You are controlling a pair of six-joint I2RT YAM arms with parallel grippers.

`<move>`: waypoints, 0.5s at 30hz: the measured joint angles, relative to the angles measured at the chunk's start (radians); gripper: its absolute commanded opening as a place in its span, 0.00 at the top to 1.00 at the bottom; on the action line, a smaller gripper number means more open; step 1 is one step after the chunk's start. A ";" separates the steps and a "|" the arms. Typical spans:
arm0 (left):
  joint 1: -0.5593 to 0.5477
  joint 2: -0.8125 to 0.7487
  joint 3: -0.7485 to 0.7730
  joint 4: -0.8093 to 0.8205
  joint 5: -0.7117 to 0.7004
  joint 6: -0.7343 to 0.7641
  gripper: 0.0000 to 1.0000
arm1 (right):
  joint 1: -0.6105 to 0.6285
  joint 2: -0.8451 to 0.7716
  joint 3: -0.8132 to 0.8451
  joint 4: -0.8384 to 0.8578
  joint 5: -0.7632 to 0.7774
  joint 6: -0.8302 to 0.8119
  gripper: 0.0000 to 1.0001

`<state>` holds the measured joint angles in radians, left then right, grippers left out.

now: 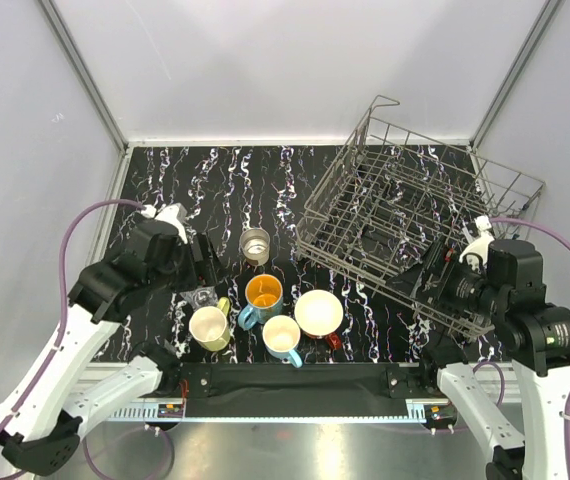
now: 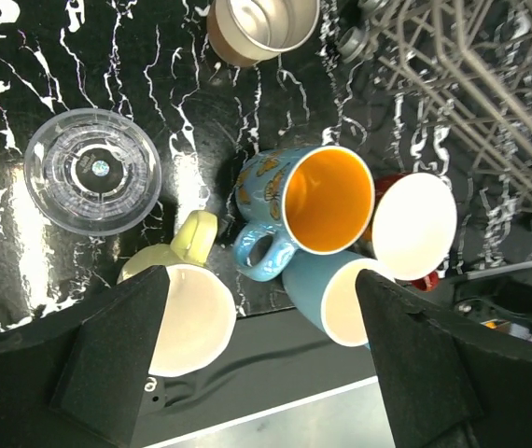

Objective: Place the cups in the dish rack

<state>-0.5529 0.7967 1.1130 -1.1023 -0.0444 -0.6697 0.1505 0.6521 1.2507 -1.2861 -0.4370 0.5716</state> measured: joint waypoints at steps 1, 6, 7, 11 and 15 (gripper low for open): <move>-0.001 0.012 -0.003 0.003 0.000 0.007 0.18 | 0.000 0.003 -0.001 -0.001 0.018 -0.003 0.00; -0.048 0.064 -0.003 0.010 -0.016 0.034 0.28 | 0.000 0.063 -0.002 -0.014 0.063 -0.028 0.00; -0.066 0.077 -0.003 0.013 -0.026 0.037 0.29 | 0.000 0.080 -0.002 -0.019 0.063 -0.033 0.00; -0.174 0.163 -0.004 0.037 -0.108 0.042 0.28 | 0.000 0.120 0.004 -0.025 0.060 -0.050 0.00; -0.218 0.267 -0.012 0.085 -0.146 0.042 0.29 | 0.000 0.127 0.040 -0.031 0.027 -0.069 0.00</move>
<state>-0.7708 1.0637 1.1007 -1.0168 -0.1909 -0.6281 0.1505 0.7795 1.2911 -1.3170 -0.4103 0.5022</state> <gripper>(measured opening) 0.717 0.994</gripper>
